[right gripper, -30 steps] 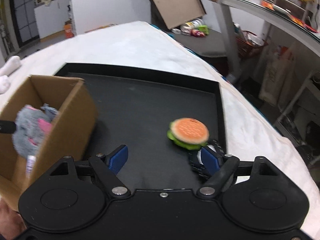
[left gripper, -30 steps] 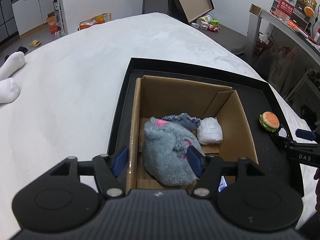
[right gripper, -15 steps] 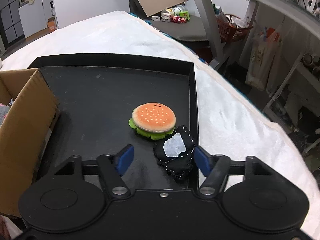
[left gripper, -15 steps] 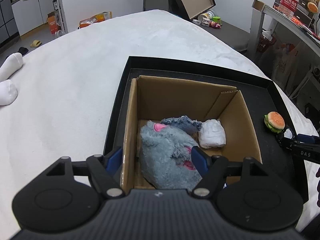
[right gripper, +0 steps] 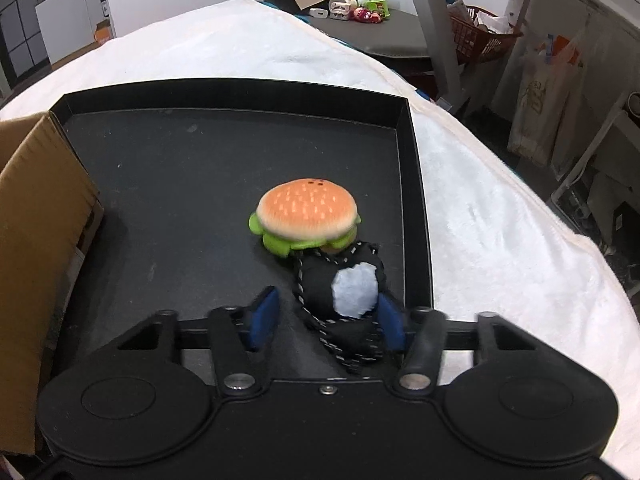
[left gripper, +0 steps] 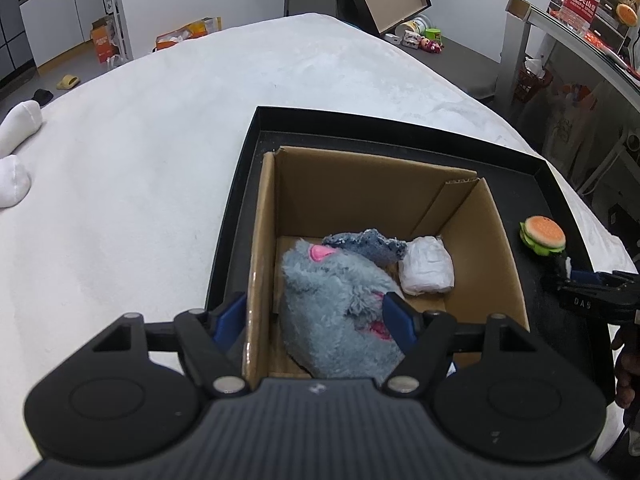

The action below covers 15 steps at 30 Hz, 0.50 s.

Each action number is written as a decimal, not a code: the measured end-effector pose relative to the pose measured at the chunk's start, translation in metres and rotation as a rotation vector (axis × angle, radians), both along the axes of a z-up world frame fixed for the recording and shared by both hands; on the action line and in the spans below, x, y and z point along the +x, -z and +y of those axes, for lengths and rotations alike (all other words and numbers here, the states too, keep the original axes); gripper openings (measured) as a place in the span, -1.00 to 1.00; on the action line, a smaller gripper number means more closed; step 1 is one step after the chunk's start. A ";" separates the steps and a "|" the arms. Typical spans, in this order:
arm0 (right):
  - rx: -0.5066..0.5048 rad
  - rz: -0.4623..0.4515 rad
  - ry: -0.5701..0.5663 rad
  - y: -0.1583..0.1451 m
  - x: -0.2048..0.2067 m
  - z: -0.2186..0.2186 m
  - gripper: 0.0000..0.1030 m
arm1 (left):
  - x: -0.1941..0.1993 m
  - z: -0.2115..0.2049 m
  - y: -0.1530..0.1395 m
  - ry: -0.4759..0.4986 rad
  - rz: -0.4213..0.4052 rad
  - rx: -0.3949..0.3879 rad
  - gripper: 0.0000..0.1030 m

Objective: Organize soft objects
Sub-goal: 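Grasp the black-and-white plush with the right tool, then carry the black-and-white plush with the right tool and drop it into the box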

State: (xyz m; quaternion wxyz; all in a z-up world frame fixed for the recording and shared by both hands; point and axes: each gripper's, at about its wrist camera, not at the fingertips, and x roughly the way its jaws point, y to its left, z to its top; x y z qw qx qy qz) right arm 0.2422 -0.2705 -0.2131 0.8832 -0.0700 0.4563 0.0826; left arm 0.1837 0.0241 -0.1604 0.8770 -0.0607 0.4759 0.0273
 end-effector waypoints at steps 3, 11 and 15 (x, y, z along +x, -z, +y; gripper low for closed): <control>-0.019 0.018 -0.006 -0.005 0.000 0.002 -0.39 | 0.000 0.001 0.001 0.002 0.005 -0.006 0.41; -0.008 -0.006 0.000 -0.024 -0.012 0.003 -0.41 | -0.004 0.005 -0.001 0.019 -0.007 -0.021 0.40; 0.011 -0.036 -0.010 -0.039 -0.017 0.007 -0.41 | -0.009 0.008 -0.004 0.032 -0.013 -0.030 0.40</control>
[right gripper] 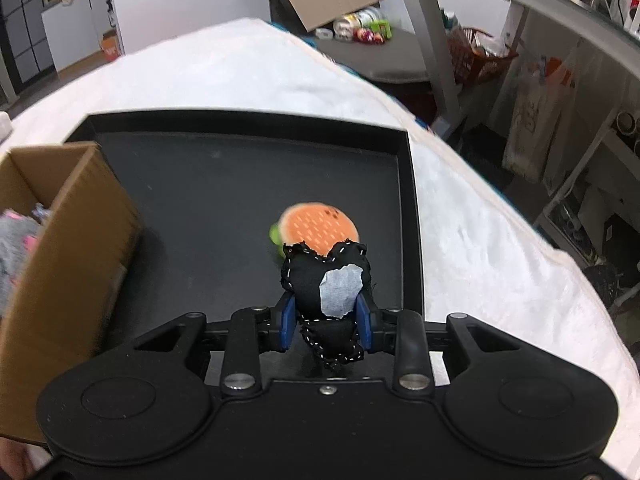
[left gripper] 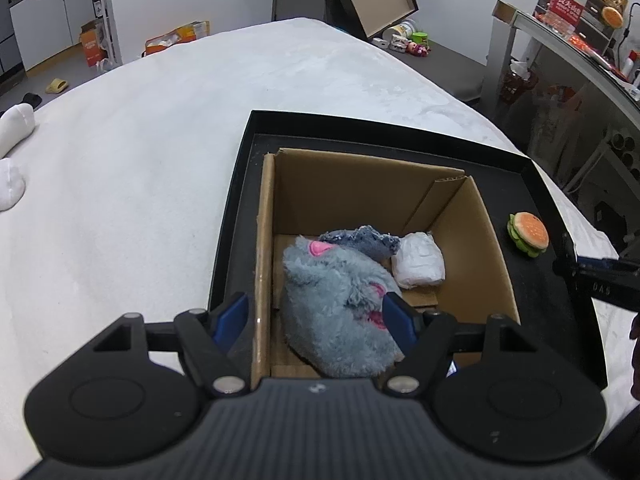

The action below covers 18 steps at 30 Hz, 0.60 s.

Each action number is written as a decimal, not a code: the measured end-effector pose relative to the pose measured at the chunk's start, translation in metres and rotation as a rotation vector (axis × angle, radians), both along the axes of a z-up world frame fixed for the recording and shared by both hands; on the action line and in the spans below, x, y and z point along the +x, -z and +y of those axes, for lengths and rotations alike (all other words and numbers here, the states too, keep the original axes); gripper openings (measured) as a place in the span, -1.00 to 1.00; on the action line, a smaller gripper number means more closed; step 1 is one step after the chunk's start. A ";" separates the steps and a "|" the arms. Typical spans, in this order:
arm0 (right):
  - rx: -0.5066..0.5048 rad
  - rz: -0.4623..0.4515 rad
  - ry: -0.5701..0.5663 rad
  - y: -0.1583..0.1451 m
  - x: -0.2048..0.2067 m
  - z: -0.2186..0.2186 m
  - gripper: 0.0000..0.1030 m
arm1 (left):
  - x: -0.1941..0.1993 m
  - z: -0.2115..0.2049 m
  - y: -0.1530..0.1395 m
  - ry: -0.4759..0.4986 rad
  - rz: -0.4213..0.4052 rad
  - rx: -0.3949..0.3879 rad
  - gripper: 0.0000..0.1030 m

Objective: Organize soft objects
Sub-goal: 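Carry the black-and-white plush with the right tool and drop it into the box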

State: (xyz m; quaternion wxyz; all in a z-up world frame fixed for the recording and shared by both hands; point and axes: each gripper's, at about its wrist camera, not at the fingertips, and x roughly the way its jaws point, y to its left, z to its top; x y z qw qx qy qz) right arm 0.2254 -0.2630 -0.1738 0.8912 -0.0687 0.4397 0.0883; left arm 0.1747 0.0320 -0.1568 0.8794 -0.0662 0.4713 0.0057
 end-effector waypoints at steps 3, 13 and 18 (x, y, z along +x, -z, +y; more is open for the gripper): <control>0.013 -0.023 -0.017 -0.012 -0.005 0.007 -0.41 | -0.004 0.002 -0.004 0.011 -0.010 -0.004 0.40; 0.038 -0.085 -0.082 -0.043 -0.020 0.031 -0.41 | -0.019 0.013 -0.013 0.009 -0.035 -0.021 0.40; 0.032 -0.101 -0.112 -0.053 -0.024 0.042 -0.41 | -0.023 0.018 -0.014 0.014 -0.040 -0.026 0.40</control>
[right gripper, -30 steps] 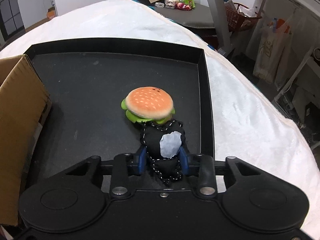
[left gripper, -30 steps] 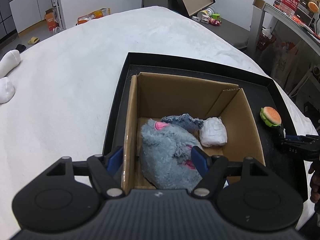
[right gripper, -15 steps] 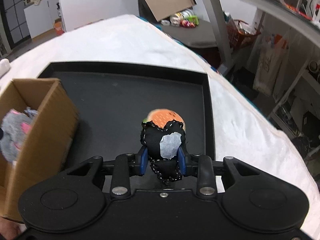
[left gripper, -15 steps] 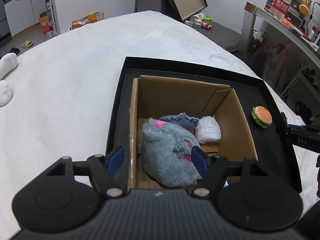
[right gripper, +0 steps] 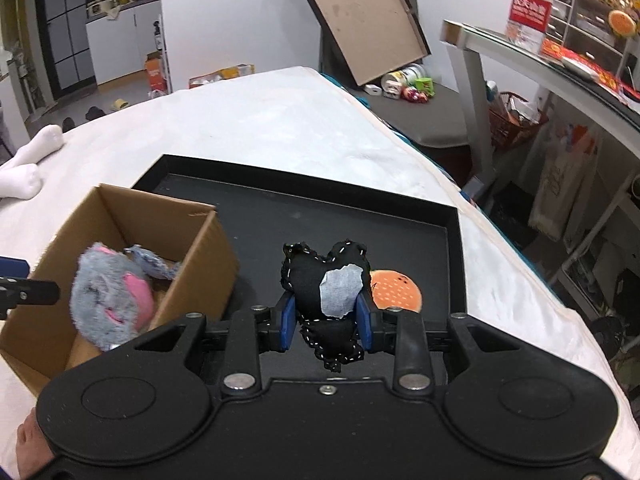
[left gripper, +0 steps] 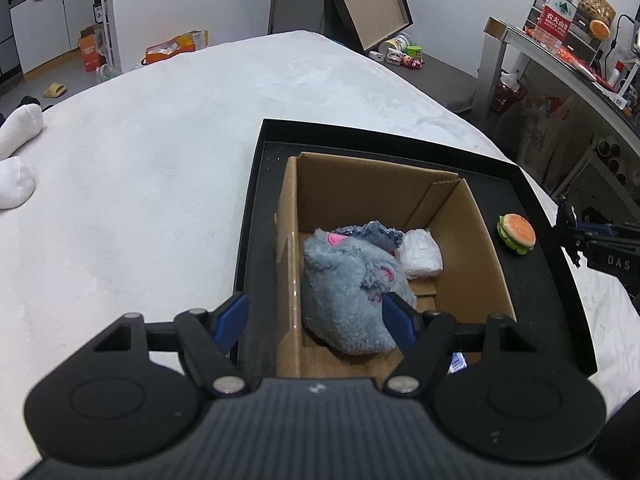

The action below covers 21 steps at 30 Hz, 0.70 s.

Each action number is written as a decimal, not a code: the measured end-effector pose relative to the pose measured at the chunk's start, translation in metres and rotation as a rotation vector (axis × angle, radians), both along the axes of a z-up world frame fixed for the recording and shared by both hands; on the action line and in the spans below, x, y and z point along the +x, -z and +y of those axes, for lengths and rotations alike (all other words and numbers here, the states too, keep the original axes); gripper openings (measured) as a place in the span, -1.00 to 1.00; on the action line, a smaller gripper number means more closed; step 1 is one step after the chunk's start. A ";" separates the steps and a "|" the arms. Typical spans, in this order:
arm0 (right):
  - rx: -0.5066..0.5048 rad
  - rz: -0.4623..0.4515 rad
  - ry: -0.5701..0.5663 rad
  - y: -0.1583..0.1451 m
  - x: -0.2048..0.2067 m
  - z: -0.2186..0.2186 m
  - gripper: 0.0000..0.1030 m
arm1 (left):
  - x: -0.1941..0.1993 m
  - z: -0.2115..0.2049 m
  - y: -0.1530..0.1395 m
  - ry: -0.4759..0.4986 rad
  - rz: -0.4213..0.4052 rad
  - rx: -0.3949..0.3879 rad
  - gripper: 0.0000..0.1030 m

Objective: Organize soft objects
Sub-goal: 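Carry the black-and-white plush with the right tool and drop it into the box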

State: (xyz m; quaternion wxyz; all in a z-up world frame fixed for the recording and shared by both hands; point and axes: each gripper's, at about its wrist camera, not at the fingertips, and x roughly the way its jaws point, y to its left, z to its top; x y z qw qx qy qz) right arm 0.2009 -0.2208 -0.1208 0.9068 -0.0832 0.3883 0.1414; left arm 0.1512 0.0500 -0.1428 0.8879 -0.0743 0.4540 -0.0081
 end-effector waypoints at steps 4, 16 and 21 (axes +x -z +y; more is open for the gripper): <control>-0.002 -0.014 -0.029 -0.008 -0.006 0.012 -0.41 | -0.004 0.005 0.000 0.009 -0.006 -0.012 0.37; 0.015 -0.041 -0.130 -0.026 -0.019 0.054 -0.40 | -0.016 0.019 0.015 0.010 0.022 -0.099 -0.49; 0.016 -0.035 -0.165 -0.025 -0.022 0.071 -0.40 | -0.024 0.023 0.020 0.005 0.012 -0.096 -0.74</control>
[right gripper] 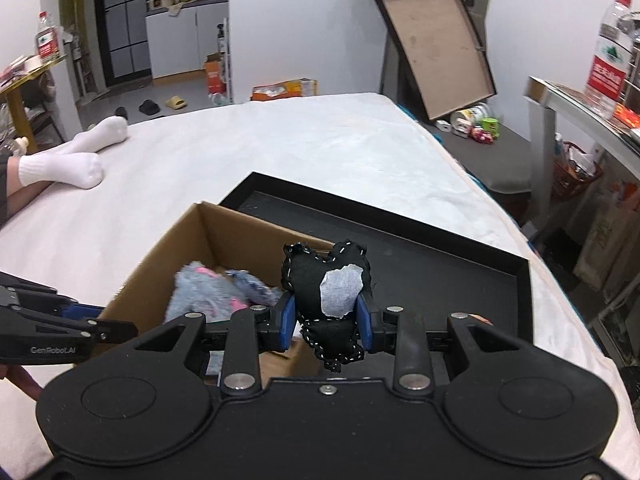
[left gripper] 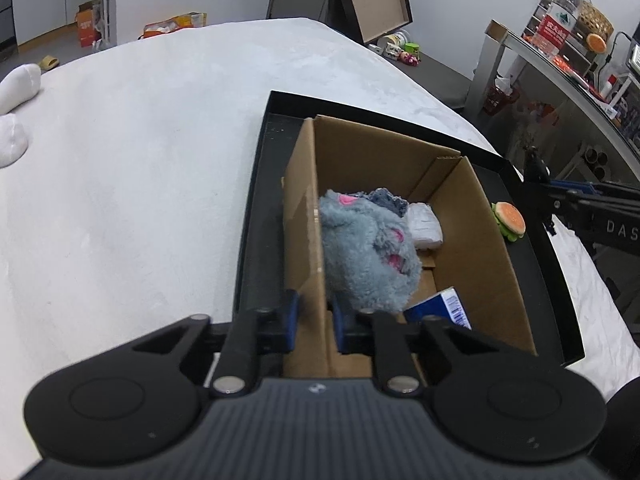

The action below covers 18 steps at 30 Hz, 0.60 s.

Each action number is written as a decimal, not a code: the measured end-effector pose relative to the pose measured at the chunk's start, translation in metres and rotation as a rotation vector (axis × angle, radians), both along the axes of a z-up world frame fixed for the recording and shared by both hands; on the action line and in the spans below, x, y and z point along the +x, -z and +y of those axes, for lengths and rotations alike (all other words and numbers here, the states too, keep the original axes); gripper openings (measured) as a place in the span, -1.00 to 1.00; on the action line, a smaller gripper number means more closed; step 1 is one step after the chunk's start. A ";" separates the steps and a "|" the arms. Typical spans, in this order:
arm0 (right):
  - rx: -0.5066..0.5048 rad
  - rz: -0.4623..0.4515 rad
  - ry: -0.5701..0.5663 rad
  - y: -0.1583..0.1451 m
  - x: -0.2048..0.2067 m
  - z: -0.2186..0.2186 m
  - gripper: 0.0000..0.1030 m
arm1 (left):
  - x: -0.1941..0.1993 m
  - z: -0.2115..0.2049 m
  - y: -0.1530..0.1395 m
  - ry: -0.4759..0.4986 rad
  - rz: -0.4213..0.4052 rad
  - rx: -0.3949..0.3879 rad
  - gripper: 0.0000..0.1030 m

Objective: Organize soft objects
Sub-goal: 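Carry the black-and-white plush with the right tool and drop it into the box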

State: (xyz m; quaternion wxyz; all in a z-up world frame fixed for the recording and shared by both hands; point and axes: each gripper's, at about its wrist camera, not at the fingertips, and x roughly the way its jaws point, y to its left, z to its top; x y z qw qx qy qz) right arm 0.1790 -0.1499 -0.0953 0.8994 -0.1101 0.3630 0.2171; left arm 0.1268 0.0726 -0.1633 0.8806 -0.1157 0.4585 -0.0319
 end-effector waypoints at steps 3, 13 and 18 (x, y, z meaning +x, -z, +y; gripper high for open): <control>0.008 0.008 -0.015 0.000 -0.002 0.010 -0.40 | -0.002 0.007 0.001 -0.007 -0.001 -0.018 -0.74; -0.002 0.023 -0.038 0.001 0.000 0.033 -0.20 | -0.003 0.008 0.001 -0.015 -0.007 -0.026 -0.74; -0.007 0.023 -0.016 0.001 -0.006 0.022 -0.05 | -0.003 0.007 0.000 -0.016 -0.008 -0.024 -0.73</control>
